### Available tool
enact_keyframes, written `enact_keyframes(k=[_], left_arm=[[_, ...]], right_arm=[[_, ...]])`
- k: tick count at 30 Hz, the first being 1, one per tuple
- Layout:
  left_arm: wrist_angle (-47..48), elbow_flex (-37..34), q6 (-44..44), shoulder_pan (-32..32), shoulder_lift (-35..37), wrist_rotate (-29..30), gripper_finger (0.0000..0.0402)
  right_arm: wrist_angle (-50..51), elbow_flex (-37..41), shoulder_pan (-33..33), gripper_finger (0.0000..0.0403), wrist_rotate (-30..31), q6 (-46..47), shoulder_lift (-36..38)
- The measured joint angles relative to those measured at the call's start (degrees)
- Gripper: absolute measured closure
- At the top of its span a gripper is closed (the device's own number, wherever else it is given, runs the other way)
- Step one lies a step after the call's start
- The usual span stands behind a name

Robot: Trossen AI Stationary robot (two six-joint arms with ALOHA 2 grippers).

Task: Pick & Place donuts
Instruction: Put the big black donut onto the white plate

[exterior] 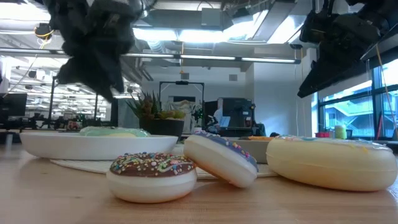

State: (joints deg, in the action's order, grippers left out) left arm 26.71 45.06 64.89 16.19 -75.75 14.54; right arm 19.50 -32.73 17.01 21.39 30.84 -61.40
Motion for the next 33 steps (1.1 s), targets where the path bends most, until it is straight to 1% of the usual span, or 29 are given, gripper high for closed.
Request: enact_keyframes(k=[3, 4, 7, 10, 12, 14, 18, 20, 24, 29, 33], left_arm=[[-0.59, 0.0, -4.86, 0.54, 2.44, 8.26, 0.0259], [-0.96, 0.0, -5.79, 0.65, 2.88, 10.76, 0.0259], [-1.87, 0.0, -8.39, 0.69, 3.44, 17.31, 0.0261], [-2.07, 0.0, -10.37, 0.67, 3.44, 20.94, 0.0262], [-2.06, 0.0, -11.87, 0.54, 3.44, 21.96, 0.0261], [-2.09, 0.0, -13.31, 0.45, 3.44, 22.02, 0.0261], [-2.13, 0.0, -15.13, 0.48, 3.44, 22.07, 0.0263], [-2.13, 0.0, -15.16, 0.48, 3.44, 22.47, 0.0263], [-2.13, 0.0, -15.35, 0.48, 3.42, 23.78, 0.0261], [-2.13, 0.0, -16.69, 0.48, 3.39, 24.05, 0.0264], [-2.11, 0.0, -16.73, 0.48, 3.39, 25.08, 0.0264]], right_arm=[[-1.67, 0.0, 0.01, 0.0233, -0.28, -1.3, 0.0], [-1.78, 0.0, 0.01, 0.0233, -1.37, -2.45, 0.01], [-1.45, 0.0, 0.32, 0.0233, -8.58, -5.58, 0.01], [-0.63, -0.34, 1.18, 0.0233, -14.52, -4.36, 0.01], [1.46, -1.21, 2.21, 0.0234, -16.82, -1.06, 0.01], [5.53, -2.03, 3.63, 0.0239, -18.44, 4.82, 0.01], [12.77, -2.51, 7.5, 0.0251, -18.72, 16.52, 0.01], [14.88, -2.51, 9.86, 0.0258, -20.27, 22.1, 0.01], [15.27, -2.54, 15.22, 0.0273, -24.41, 32.55, -0.11], [15.0, -2.54, 23.13, 0.029, -24.69, 43.45, -1.16], [15.09, -2.56, 28.32, 0.0301, -24.68, 50.28, -3.98]])
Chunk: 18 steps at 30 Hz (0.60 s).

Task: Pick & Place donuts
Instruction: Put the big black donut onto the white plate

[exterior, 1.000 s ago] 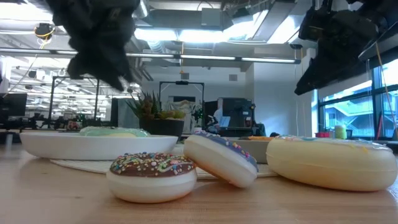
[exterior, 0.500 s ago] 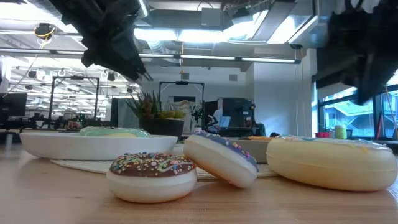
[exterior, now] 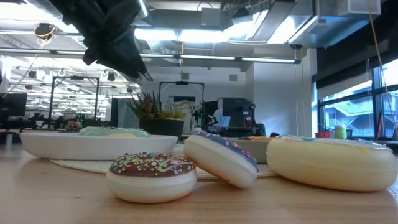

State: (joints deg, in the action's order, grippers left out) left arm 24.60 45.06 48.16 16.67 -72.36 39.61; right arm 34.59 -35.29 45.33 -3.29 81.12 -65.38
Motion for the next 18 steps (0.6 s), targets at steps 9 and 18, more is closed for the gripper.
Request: enact_keyframes(k=[9, 18], left_arm=[[-0.01, 0.0, -0.22, 0.0, 0.0, 0.31, 0.0262], [-0.48, 0.0, -2.31, 0.0, 0.0, 0.37, 0.0264]], right_arm=[[-4.0, 0.0, 3.71, 0.0305, 0.07, 3.04, -8.8], [-6.3, -0.02, 3.64, 0.0303, -3.11, 0.9, -10.76]])
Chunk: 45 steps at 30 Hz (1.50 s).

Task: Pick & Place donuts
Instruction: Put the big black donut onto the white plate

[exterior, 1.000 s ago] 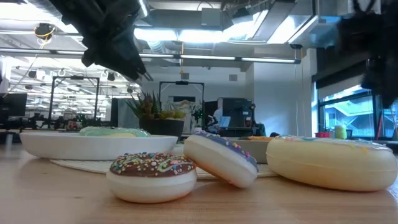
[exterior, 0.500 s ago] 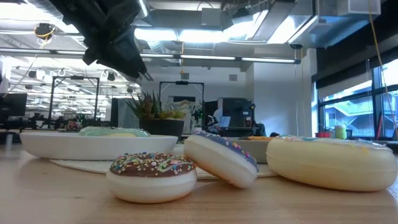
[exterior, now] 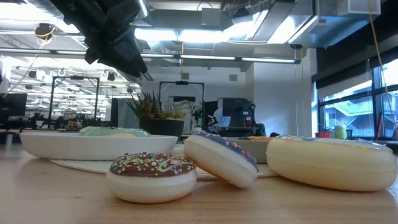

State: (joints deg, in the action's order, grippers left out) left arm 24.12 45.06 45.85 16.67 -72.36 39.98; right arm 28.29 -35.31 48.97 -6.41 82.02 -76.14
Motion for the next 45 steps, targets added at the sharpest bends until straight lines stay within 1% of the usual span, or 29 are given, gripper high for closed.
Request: enact_keyframes(k=[3, 7, 16, 18, 23, 28, 35, 40, 45], left_arm=[[0.0, 0.0, -0.12, 0.0, 0.0, 0.01, 0.0263], [0.02, 0.0, -0.14, 0.0, 0.0, 0.01, 0.0265], [0.04, 0.0, -0.14, 0.0, 0.0, 0.01, 0.0265], [0.04, 0.0, -0.14, 0.0, 0.0, -0.04, 0.0264], [0.07, 0.0, -0.14, 0.0, 0.0, -0.04, 0.0264], [0.07, 0.0, -0.14, 0.0, 0.0, -0.06, 0.0268], [0.09, 0.0, -0.14, 0.0, 0.0, -0.04, 0.0263], [0.09, 0.0, -0.14, 0.0, 0.0, -0.06, 0.0264], [0.09, 0.0, -0.14, 0.0, 0.0, -0.08, 0.0267]], right_arm=[[1.44, 0.0, 0.02, 0.0293, -1.14, 1.58, 0.02], [4.31, 0.0, -0.04, 0.0267, -2.81, 4.84, 0.07], [1.7, 0.0, -0.02, 0.0172, -3.39, 4.94, 0.07], [1.45, 0.0, -0.02, 0.0157, -2.28, 4.93, 0.07], [0.6, 0.02, -0.02, 0.0139, 4.38, 4.76, 0.01], [0.14, 0.02, -0.04, 0.0143, 4.71, 4.7, -0.64], [-1.0, 0.01, -0.04, 0.017, -1.63, 4.54, -5.6], [-1.98, -0.11, -0.09, 0.0204, -2.47, 4.44, -7.13], [-2.37, 0.04, -0.07, 0.0254, -2.65, 3.21, -6.17]])
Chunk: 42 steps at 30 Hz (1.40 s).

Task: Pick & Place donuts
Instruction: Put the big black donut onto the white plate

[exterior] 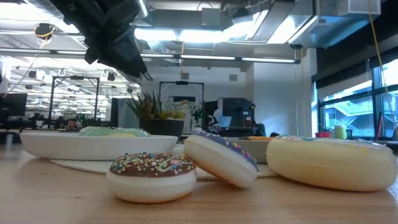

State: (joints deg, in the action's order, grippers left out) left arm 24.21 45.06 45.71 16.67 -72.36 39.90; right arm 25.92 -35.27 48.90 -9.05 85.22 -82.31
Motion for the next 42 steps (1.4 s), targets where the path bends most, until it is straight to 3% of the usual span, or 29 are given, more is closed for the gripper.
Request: enact_keyframes(k=[6, 12, 16, 19, 22, 25, 31, 36, 42], left_arm=[[-0.37, 0.0, 0.02, -0.02, 0.0, 1.44, 0.0264], [-0.54, -0.02, 0.09, -0.02, 0.0, 1.55, 0.0264], [-3.56, -0.02, 0.04, 0.0, 0.0, 1.57, 0.0267], [-6.19, -0.02, 0.02, -0.01, -0.02, 1.58, 0.0267], [-7.47, -0.02, 0.02, -0.01, -0.01, 1.57, 0.0265], [-8.08, -0.02, 0.02, -0.02, 0.0, 0.35, 0.0265], [-10.21, -0.02, -0.03, 0.0, -0.02, -0.79, 0.0271], [-14.73, -0.02, -4.42, 0.0, -0.07, -2.54, 0.0281], [-22.29, -0.04, -9.51, 0.0, -0.07, -4.88, 0.0292]], right_arm=[[4.16, -3.4, -1.89, 0.0313, 1.54, -6.39, 0.73], [13.08, -9.91, -5.52, 0.0346, 6.4, -16.5, 0.78], [20.65, -15.26, -9.74, 0.0348, 19.05, -29.34, 0.78], [20.95, -19.26, -13.42, 0.0346, 31.34, -38.43, 0.82], [16.32, -22.17, -16.68, 0.0344, 41.55, -49.52, 0.84], [6.29, -22.82, -20.14, 0.0344, 46.72, -61.47, 0.84], [-14.73, -21.45, -28.14, 0.0343, 47.69, -75.49, -0.17], [-19.62, -21.44, -33.51, 0.0343, 47.42, -80.32, -1.83], [-26.57, -21.4, -37.3, 0.0343, 41.67, -80.9, -4.46]])
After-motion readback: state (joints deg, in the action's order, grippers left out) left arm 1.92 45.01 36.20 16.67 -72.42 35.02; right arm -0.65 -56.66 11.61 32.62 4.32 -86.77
